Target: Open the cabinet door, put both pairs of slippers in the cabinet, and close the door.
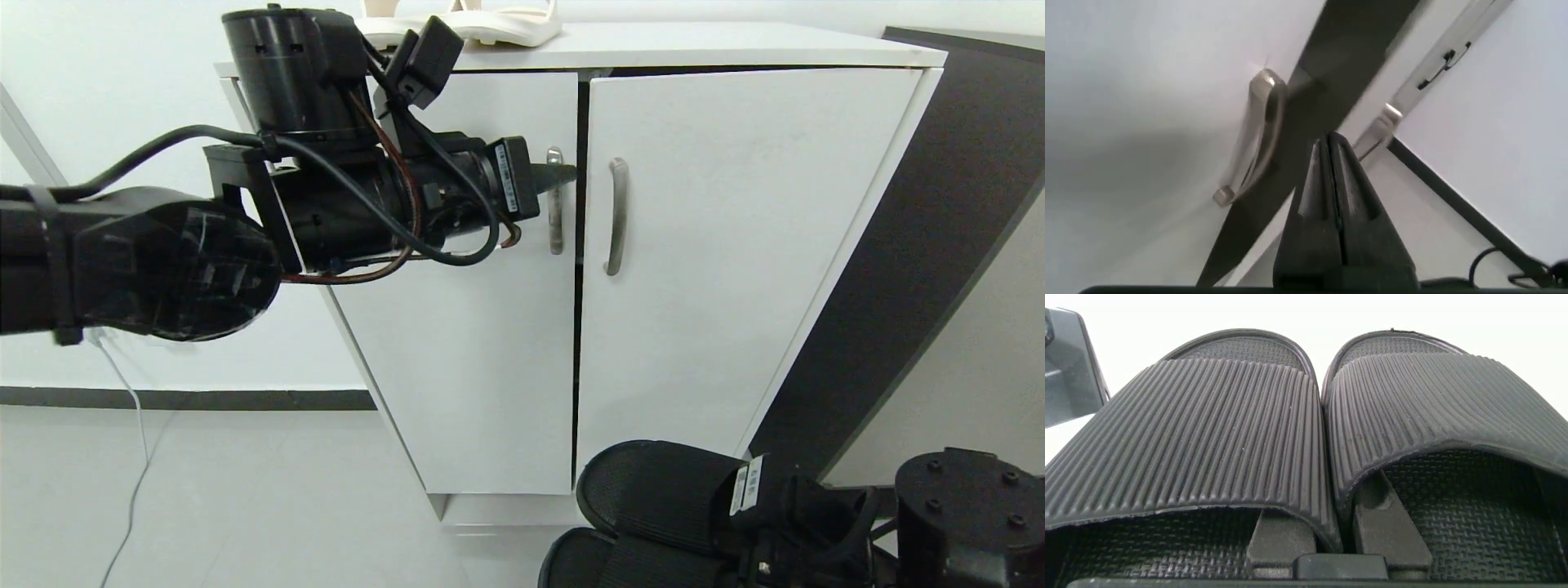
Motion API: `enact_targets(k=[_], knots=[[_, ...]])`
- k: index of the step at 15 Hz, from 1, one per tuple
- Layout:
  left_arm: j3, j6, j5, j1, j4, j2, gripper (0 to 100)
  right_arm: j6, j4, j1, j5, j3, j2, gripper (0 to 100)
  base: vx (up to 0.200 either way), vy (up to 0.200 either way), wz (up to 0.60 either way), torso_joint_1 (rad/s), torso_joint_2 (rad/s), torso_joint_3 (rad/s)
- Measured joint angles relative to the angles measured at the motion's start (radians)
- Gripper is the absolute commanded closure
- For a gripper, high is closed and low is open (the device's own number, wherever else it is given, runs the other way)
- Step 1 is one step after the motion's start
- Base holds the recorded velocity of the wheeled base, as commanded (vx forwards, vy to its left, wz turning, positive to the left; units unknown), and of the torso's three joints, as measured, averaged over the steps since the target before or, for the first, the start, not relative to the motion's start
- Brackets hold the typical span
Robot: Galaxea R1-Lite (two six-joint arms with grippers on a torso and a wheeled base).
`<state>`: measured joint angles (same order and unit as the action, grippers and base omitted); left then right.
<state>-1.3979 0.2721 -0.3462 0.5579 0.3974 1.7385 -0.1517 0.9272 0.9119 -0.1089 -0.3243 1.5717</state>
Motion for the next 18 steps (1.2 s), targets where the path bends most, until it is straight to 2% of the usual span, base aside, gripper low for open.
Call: enact_targets(k=[5,12,16,18], knots=[[-0.111,0.008,0.055,0.0,-0.025,0.067,100,0.0,0.001,0.002,0.001,-0.002,0.001,100,0.0,0.0,0.0,0.0,0.0,0.0],[-0.157,0.01,0.052,0.035,-0.024,0.119,100,0.003,0.001,0.013,-0.001,0.0,0.003,100,0.0,0.0,0.0,0.0,0.0,0.0],[-0.147,0.006,0.064,0.065,-0.021,0.117,100,0.002,0.001,0.025,-0.001,0.005,0.002,100,-0.2,0.0,0.0,0.002,0.0,0.0],[-0.116,0.001,0.075,0.111,-0.016,0.099,100,0.004,0.001,0.041,-0.002,0.009,-0.002,100,-0.2,0.0,0.0,0.0,0.0,0.007]])
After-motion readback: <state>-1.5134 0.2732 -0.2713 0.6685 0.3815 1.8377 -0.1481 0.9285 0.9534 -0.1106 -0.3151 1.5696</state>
